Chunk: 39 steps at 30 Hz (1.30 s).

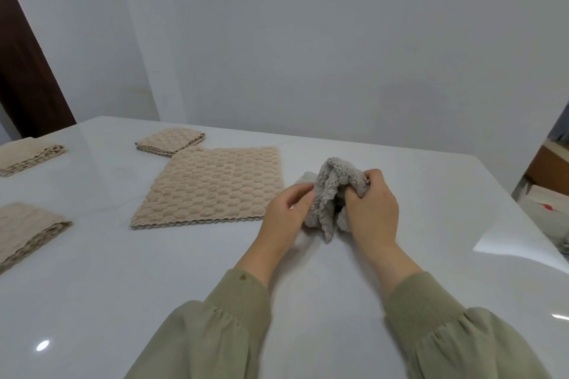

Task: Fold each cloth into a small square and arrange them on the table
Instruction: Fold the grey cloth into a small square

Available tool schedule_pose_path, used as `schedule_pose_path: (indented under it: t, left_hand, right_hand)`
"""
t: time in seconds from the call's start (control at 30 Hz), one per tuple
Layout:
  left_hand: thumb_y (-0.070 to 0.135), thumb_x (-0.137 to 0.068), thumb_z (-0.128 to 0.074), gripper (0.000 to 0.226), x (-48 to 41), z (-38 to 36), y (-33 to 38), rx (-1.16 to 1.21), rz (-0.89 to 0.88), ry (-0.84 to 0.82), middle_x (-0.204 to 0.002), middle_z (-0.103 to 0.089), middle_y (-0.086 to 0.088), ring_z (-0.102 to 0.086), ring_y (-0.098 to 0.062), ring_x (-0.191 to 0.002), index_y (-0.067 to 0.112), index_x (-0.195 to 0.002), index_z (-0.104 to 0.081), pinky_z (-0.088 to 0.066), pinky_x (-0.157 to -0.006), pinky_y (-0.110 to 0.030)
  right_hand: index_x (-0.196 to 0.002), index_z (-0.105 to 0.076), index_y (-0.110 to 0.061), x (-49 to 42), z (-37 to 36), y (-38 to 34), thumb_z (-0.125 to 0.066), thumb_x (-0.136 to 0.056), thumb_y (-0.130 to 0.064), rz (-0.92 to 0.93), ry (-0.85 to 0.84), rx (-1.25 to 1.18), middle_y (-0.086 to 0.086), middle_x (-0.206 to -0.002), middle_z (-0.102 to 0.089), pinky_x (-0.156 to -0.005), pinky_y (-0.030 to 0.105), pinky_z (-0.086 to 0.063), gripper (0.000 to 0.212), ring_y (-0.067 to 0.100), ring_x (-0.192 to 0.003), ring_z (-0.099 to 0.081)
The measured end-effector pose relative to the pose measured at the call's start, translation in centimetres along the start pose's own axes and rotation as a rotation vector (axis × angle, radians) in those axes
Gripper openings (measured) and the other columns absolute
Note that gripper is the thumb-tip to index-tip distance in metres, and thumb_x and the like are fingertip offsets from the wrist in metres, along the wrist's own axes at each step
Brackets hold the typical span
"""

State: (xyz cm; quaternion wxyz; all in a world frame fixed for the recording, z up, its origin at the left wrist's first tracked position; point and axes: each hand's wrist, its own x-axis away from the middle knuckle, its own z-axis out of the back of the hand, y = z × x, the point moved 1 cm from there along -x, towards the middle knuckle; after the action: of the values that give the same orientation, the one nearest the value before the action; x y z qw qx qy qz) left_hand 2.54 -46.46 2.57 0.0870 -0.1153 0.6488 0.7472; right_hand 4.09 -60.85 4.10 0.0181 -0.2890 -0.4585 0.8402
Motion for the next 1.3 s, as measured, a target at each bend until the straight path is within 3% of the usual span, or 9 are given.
schedule_pose_path:
  t: [0.3,0.53,0.63,0.73,0.8,0.9,1.1,1.23,1.3]
  left_hand:
    - [0.011,-0.074,-0.076,0.025,0.8,-1.6,-0.1,-0.306,0.027,0.034,-0.097,-0.067,0.010,-0.062,-0.008,-0.092,0.026,-0.091,-0.064,-0.049,-0.082,-0.021]
    - [-0.006,-0.076,-0.063,0.020,1.2,0.3,-0.4,-0.416,-0.038,0.198,-0.099,-0.063,0.006,-0.055,-0.010,-0.097,0.009,-0.083,-0.074,-0.042,-0.086,-0.019]
    - [-0.003,-0.081,-0.057,0.021,1.6,1.0,-0.3,-0.432,-0.021,0.296,-0.092,-0.065,0.003,-0.057,-0.014,-0.091,0.011,-0.085,-0.073,-0.043,-0.081,-0.024]
    - [-0.001,-0.083,-0.051,0.024,1.7,1.3,-0.2,-0.423,0.002,0.371,-0.086,-0.065,0.004,-0.058,-0.015,-0.087,0.014,-0.085,-0.069,-0.042,-0.076,-0.025]
    - [-0.001,-0.086,-0.047,0.026,1.7,1.2,-0.3,-0.406,0.014,0.378,-0.081,-0.063,0.005,-0.058,-0.018,-0.084,0.014,-0.081,-0.067,-0.041,-0.072,-0.025]
    - [0.009,-0.090,-0.044,0.030,1.9,1.1,-0.3,-0.310,-0.016,0.326,-0.073,-0.065,0.003,-0.060,-0.021,-0.078,0.011,-0.070,-0.067,-0.049,-0.072,-0.034]
    - [0.039,-0.095,-0.041,0.048,3.0,-0.2,-0.1,-0.541,-0.115,0.142,-0.080,-0.070,-0.006,-0.062,-0.022,-0.082,0.004,-0.077,-0.069,-0.047,-0.077,-0.035]
    - [0.037,-0.097,-0.045,0.044,3.2,-1.1,0.4,-0.577,-0.141,0.125,-0.060,-0.053,0.011,-0.049,-0.008,-0.062,0.013,-0.064,-0.060,-0.035,-0.063,-0.028]
    - [0.044,-0.096,-0.044,0.050,3.3,-2.2,0.4,-0.684,-0.023,0.059,-0.060,-0.049,0.009,-0.049,-0.018,-0.070,0.019,-0.054,-0.053,-0.037,-0.066,-0.031]
  right_hand:
    - [-0.069,-0.054,-0.017,-1.0,2.9,0.7,-0.062,-0.080,-0.020,-0.027,-0.280,0.033,-0.003,-0.067,-0.056,-0.053,0.025,-0.034,0.014,0.014,-0.064,-0.050]
    - [-0.053,-0.042,-0.018,-0.9,6.4,-0.5,-0.063,-0.083,-0.050,0.030,-0.895,0.291,-0.007,-0.047,-0.042,-0.045,0.019,-0.031,0.048,0.008,-0.043,-0.039]
    - [-0.051,-0.041,-0.015,-0.4,6.1,-0.8,-0.045,-0.090,-0.057,0.004,-0.747,0.199,-0.002,-0.045,-0.049,-0.048,0.023,-0.038,0.058,0.011,-0.039,-0.045]
    - [-0.065,-0.062,-0.017,0.6,4.7,0.5,-0.034,-0.096,-0.050,0.161,-0.431,0.261,-0.002,-0.067,-0.062,-0.066,0.030,-0.041,0.054,0.020,-0.071,-0.059]
    - [-0.090,-0.067,-0.020,1.5,3.4,2.2,-0.031,-0.093,-0.050,0.335,-0.515,0.435,0.002,-0.098,-0.064,-0.084,0.038,-0.040,0.047,0.029,-0.101,-0.054]
    - [-0.126,-0.052,-0.029,1.7,2.9,4.2,-0.027,-0.094,-0.050,0.263,-0.745,0.640,-0.006,-0.138,-0.046,-0.109,0.058,-0.012,0.046,0.020,-0.135,-0.031]
    - [-0.136,-0.041,-0.020,1.0,3.6,5.8,-0.014,-0.096,-0.049,0.050,-0.515,0.966,0.001,-0.145,-0.041,-0.107,0.066,-0.009,0.057,0.026,-0.137,-0.030]
    - [-0.140,-0.034,-0.018,1.1,3.9,6.2,-0.018,-0.096,-0.048,0.124,-0.552,0.885,0.007,-0.150,-0.031,-0.111,0.060,-0.012,0.056,0.029,-0.139,-0.025]
    - [-0.146,-0.025,-0.021,1.0,4.3,6.7,-0.021,-0.096,-0.052,0.142,-0.625,0.786,0.005,-0.156,-0.020,-0.114,0.055,-0.011,0.059,0.027,-0.143,-0.017]
